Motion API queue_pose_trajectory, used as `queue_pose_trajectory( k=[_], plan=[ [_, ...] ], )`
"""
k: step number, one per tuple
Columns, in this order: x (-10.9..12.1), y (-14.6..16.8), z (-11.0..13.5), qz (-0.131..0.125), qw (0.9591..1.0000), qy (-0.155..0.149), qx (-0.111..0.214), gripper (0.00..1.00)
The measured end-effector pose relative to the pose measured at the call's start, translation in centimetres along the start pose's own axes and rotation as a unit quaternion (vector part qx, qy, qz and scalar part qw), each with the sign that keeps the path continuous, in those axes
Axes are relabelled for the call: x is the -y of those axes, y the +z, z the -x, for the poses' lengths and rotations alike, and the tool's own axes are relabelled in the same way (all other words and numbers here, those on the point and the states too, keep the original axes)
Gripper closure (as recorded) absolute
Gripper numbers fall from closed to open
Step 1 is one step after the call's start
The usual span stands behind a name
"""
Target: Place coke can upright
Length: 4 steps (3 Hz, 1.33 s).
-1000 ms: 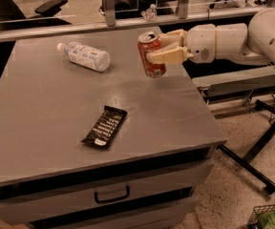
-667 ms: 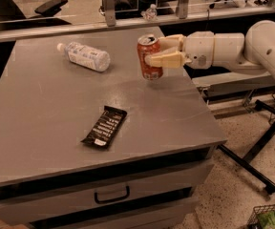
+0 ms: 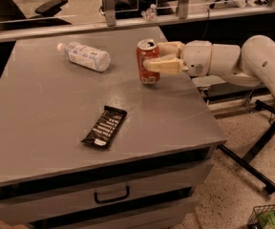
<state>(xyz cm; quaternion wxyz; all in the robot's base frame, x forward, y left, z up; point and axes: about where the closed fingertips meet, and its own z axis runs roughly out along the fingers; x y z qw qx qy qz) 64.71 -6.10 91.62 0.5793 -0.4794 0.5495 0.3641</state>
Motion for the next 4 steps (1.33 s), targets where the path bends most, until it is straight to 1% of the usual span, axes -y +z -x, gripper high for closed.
queue_pose_trajectory(
  k=[2, 3, 4],
  plan=[
    [-0.8, 0.2, -1.7, 0.000, 1.0000, 0.008, -0.002, 0.12],
    [-0.9, -0.7, -2.4, -0.009, 0.9998, 0.012, -0.013, 0.00],
    [-0.7, -2.3, -2.8, -0.023, 0.9992, 0.011, -0.029, 0.00]
  ],
)
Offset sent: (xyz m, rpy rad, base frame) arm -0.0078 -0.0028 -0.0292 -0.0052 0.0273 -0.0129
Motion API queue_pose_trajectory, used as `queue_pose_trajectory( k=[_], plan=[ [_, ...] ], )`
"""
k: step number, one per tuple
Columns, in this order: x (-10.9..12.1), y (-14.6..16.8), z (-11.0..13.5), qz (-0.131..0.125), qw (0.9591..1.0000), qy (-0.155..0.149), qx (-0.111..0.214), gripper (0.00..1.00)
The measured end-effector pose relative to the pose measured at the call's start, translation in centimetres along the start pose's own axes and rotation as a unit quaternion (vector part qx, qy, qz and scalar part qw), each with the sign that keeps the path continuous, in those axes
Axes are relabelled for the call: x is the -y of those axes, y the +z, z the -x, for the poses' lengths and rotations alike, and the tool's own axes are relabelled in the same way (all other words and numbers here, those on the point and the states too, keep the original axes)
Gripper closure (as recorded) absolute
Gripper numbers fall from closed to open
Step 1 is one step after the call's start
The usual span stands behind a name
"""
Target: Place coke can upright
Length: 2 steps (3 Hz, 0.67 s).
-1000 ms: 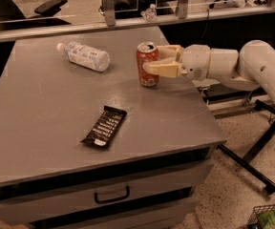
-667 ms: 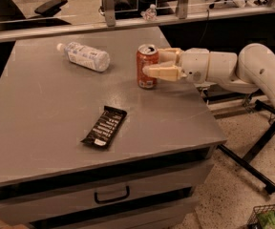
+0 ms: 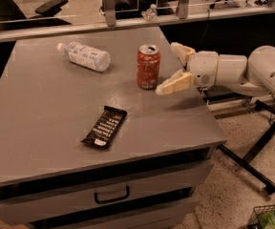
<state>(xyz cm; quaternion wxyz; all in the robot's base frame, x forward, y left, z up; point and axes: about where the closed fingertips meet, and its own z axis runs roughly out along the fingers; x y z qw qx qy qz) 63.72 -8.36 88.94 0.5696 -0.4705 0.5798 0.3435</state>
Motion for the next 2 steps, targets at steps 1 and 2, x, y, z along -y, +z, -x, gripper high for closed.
queue_pose_trajectory(
  k=[1, 2],
  plan=[
    [0.2, -3.8, -0.3, -0.044, 0.9987, 0.003, -0.024, 0.00],
    [0.4, -6.1, -0.5, -0.065, 0.9974, 0.005, -0.032, 0.00]
  ],
)
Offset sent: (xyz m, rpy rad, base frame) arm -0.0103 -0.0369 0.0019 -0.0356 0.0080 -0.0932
